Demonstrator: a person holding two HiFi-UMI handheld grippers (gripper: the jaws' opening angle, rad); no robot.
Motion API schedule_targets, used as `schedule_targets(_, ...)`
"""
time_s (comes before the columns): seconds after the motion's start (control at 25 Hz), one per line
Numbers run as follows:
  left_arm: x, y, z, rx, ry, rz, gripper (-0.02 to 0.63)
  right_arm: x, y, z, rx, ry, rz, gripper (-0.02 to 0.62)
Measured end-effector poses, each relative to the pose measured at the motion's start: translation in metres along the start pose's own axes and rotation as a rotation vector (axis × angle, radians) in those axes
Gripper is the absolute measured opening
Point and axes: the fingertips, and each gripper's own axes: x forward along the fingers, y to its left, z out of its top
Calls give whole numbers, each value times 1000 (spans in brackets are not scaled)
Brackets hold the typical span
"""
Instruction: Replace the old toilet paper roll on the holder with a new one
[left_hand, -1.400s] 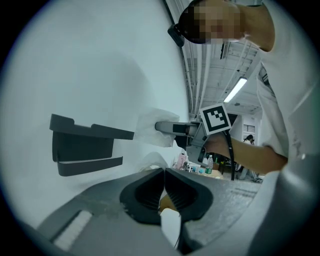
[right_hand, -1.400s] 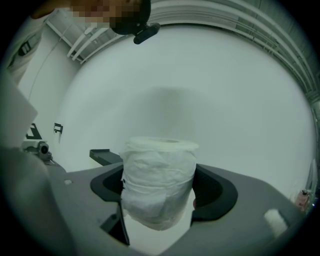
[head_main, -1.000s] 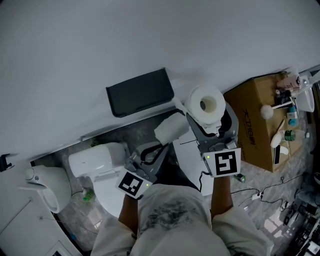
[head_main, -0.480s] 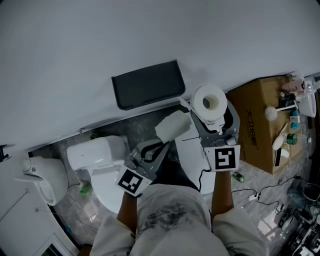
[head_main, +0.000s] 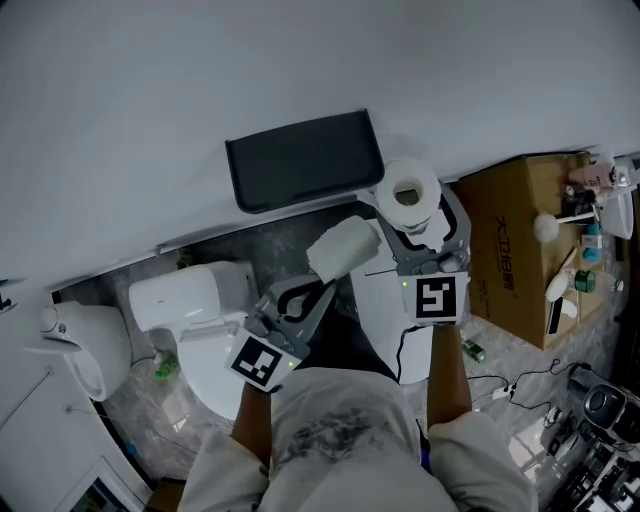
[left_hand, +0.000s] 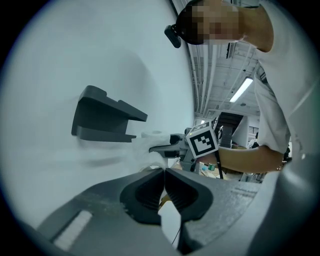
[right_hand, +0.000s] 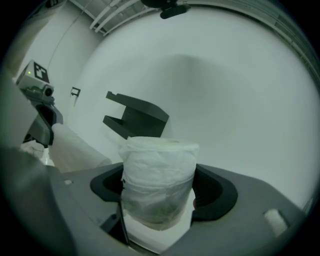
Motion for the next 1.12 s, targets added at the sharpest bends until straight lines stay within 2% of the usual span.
schedule_targets(0.4, 2, 2, -6, -12, 13, 13, 14, 18, 7, -15, -90, 24, 19, 383)
schedule_targets(0.8, 3, 2, -11, -20, 15, 22, 14, 31, 12, -19, -265, 44, 24, 382)
schedule_targets(1.12, -2, 7, -13, -35, 18, 32, 14, 40, 21, -16, -365, 61, 31, 382)
